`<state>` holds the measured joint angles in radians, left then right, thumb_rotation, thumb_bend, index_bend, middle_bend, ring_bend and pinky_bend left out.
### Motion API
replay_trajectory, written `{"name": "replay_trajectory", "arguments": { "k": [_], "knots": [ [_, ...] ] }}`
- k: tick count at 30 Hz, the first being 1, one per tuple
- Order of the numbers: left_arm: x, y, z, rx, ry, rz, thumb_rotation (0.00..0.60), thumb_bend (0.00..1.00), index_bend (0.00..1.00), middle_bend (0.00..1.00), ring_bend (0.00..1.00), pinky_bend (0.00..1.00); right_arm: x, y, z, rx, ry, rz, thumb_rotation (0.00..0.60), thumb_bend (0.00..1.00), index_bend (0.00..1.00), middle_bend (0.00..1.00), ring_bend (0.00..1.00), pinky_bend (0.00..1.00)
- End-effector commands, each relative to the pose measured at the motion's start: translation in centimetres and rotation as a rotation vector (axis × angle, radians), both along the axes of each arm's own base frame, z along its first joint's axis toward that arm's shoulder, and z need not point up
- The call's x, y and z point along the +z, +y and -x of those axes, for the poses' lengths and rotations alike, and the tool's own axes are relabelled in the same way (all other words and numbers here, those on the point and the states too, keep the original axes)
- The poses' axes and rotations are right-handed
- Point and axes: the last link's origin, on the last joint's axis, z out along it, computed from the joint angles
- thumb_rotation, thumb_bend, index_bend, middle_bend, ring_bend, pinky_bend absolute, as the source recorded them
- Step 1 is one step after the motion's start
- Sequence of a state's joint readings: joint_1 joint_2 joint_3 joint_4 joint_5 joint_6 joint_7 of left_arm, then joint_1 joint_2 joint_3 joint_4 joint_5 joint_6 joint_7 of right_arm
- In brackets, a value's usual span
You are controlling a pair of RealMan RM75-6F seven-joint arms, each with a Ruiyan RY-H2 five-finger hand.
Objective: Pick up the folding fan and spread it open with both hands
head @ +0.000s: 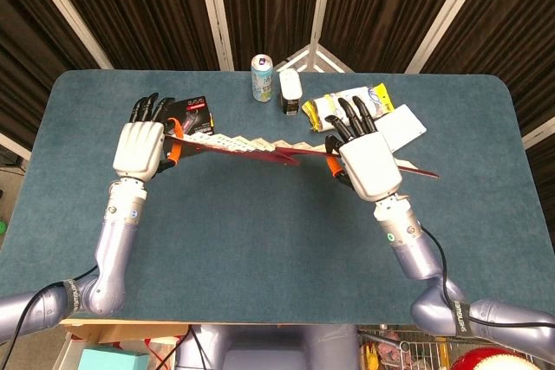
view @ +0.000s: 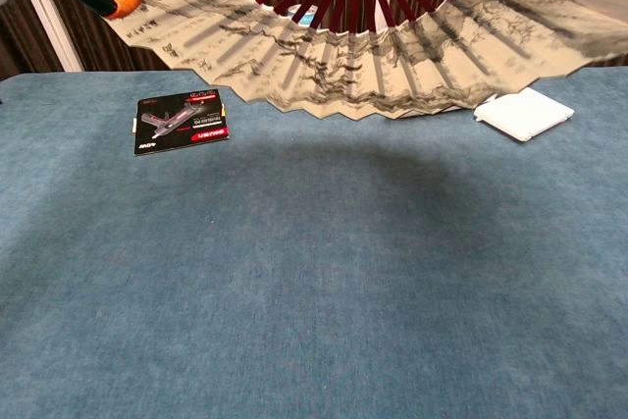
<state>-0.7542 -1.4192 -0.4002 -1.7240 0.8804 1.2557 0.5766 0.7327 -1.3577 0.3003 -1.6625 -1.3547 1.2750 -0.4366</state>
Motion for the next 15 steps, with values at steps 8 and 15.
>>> {"name": "replay_trajectory", "arguments": {
  "k": [8, 15],
  "knots": [
    [-0.4, -0.7, 0.5, -0.009, 0.006, 0.026, 0.600, 0.64, 0.61, 0.12, 0.00, 0.00, -0.1, 0.7, 2.1, 0.010, 0.059, -0.001, 0.600, 0.56, 0.76, 0.28, 0.04, 0.00],
    [-1.0, -0.9, 0.5, -0.023, 0.003, 0.029, 0.600, 0.64, 0.61, 0.12, 0.00, 0.00, -0.2, 0.7, 3.3, 0.013, 0.101, 0.014, 0.600, 0.56, 0.76, 0.28, 0.04, 0.00]
  ]
}}
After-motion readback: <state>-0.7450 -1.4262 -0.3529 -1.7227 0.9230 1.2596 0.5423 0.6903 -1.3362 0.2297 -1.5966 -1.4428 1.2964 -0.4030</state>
